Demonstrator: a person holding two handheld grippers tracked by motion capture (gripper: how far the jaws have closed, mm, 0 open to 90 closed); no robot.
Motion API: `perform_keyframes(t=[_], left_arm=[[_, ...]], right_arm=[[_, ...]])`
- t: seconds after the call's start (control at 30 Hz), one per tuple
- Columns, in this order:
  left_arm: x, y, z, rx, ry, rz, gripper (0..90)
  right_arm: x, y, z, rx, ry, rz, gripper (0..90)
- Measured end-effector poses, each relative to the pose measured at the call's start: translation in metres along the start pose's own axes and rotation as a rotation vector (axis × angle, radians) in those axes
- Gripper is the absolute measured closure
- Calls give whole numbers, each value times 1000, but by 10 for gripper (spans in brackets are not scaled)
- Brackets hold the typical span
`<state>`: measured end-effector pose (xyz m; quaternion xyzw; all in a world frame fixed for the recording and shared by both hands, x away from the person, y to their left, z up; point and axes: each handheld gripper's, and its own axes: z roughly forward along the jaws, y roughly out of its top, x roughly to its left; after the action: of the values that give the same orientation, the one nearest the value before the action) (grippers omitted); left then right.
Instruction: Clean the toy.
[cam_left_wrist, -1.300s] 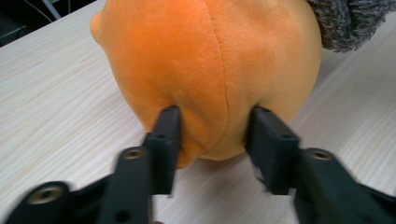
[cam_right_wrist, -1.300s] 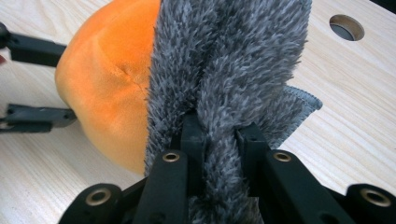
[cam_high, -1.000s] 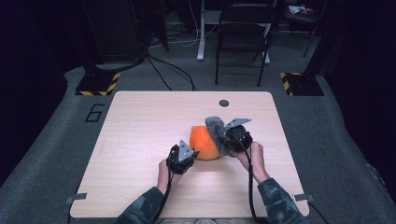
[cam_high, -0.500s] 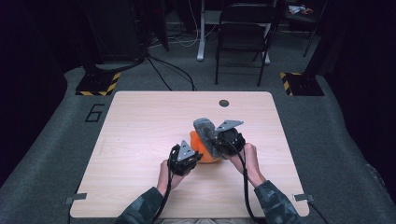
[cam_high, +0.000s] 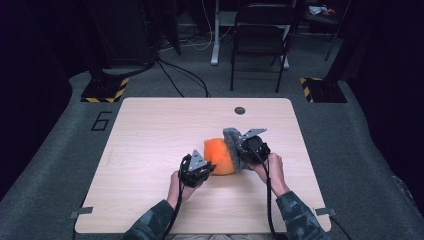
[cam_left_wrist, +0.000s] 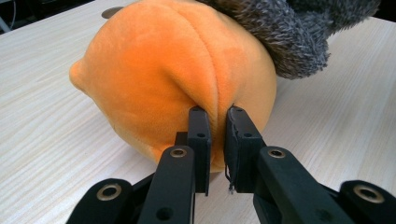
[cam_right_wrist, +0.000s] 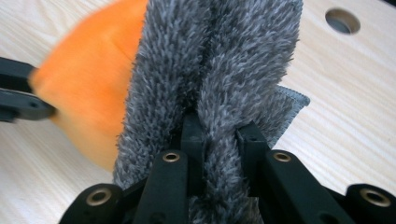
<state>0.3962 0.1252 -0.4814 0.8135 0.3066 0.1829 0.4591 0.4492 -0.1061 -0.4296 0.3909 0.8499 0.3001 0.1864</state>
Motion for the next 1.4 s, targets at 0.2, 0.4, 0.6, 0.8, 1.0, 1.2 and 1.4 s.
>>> perform_keyframes(t=[0.2, 0.4, 0.6, 0.8, 1.0, 1.2, 1.4], left_arm=[[2, 0, 0, 0, 0, -2, 807], [3, -1, 0, -3, 1, -6, 804], [4, -2, -1, -5, -7, 0, 803], [3, -2, -1, -8, -10, 0, 804], [0, -2, 0, -9, -11, 15, 804], [-1, -2, 0, -8, -10, 21, 805], [-2, -2, 1, 5, -12, 33, 805]], right_arm=[[-13, -11, 13, 52, -23, 35, 770], [-25, -25, 30, 122, -25, 79, 770], [-28, -27, 35, 169, -20, 94, 769], [-29, -9, -2, 34, -1, 99, 769], [-4, 10, -28, -94, 58, 52, 769], [26, 20, -32, -123, 108, -30, 769], [30, 15, -13, -67, 19, -98, 770]])
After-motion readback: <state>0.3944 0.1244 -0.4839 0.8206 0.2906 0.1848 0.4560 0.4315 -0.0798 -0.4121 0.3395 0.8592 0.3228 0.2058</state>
